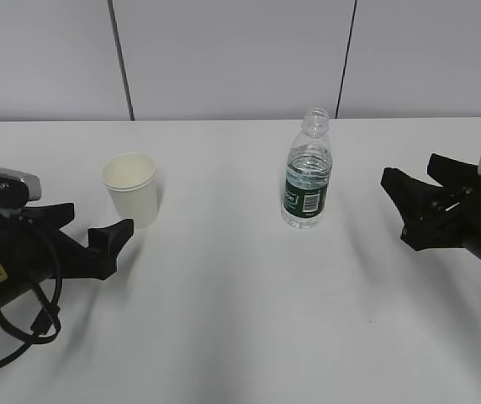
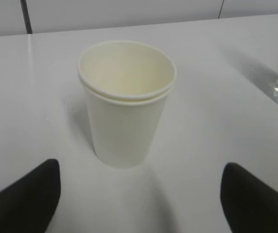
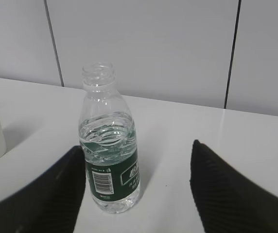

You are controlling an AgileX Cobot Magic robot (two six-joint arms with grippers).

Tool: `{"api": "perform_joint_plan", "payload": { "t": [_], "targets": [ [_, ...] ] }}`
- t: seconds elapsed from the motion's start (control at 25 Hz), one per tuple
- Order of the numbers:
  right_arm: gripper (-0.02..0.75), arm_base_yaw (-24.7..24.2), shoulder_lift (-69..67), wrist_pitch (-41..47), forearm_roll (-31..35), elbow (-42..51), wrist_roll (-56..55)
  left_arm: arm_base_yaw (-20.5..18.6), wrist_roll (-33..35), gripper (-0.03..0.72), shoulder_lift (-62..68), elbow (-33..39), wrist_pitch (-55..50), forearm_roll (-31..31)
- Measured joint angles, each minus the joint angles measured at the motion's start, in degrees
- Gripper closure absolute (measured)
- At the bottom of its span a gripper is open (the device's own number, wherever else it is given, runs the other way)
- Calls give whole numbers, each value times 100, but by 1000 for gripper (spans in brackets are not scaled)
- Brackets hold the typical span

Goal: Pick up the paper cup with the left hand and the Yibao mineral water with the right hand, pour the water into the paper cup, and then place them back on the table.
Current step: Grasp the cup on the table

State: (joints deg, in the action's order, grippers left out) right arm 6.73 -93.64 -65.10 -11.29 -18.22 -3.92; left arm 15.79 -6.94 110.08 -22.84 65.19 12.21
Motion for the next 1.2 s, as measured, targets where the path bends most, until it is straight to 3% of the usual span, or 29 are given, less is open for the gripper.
{"api": "perform_joint_plan", "payload": {
  "t": [1.2],
  "targets": [
    [239, 0, 0, -13, -1, 0, -54, 0, 15, 95, 1496, -1893, 1, -48]
  ]
}}
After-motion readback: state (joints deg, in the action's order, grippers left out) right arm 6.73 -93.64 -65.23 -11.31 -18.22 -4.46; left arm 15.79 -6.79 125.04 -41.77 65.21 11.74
